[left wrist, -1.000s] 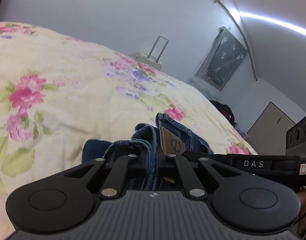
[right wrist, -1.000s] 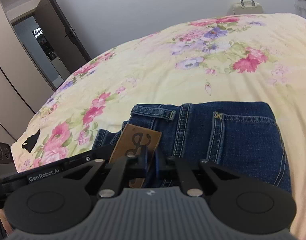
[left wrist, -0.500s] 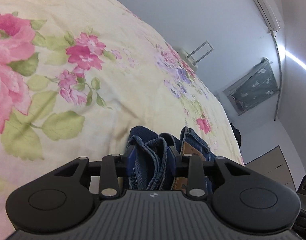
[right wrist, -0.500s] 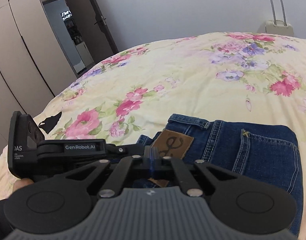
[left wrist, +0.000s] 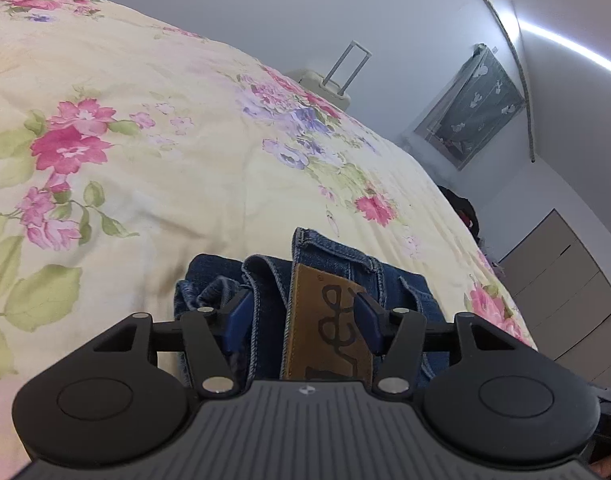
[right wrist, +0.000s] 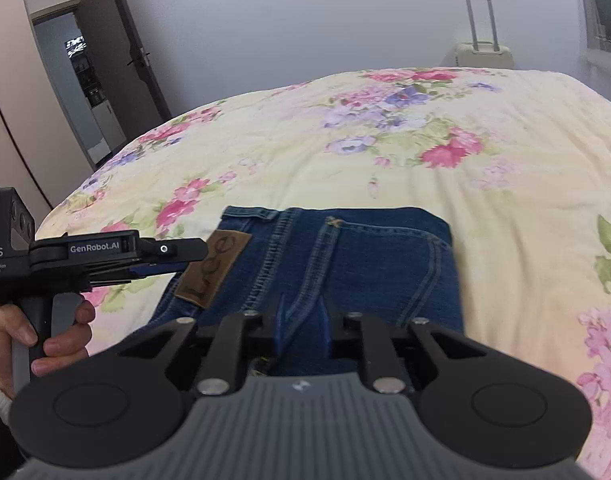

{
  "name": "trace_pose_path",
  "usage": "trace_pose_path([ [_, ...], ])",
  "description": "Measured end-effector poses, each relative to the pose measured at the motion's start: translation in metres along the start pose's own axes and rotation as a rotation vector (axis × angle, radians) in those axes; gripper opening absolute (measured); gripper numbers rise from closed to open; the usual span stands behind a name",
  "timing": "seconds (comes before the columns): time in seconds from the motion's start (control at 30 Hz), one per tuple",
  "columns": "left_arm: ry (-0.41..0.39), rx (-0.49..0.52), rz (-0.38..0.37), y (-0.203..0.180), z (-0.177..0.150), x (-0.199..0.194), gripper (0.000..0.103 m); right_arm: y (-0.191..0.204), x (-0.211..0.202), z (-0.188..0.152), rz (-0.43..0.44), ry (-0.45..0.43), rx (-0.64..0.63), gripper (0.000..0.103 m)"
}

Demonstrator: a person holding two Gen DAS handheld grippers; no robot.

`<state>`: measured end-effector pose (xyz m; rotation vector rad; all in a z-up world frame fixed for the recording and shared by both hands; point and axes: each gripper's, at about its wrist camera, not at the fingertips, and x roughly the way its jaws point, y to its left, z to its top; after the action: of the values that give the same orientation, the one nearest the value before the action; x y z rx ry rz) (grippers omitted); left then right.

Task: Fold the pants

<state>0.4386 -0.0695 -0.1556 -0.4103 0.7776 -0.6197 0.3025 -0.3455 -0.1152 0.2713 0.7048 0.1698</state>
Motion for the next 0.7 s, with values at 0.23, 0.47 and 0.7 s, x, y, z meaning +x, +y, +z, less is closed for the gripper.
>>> trace_pose_path([
  [0.23,-0.018,0.136,0.073,-0.022,0.002,0.004,0.056,-0.040,-0.022,-0.013,-0.054,-0.034,0.056,0.017],
  [0.47,0.114,0.061,0.093,-0.014,0.011,0.026,0.065,-0.056,-0.018,-0.019,-0.063,-0.032,0.079,0.024],
  [0.7,0.056,-0.030,0.069,-0.015,0.011,0.019,0.012,-0.066,-0.021,-0.030,-0.074,-0.023,0.116,0.025],
])
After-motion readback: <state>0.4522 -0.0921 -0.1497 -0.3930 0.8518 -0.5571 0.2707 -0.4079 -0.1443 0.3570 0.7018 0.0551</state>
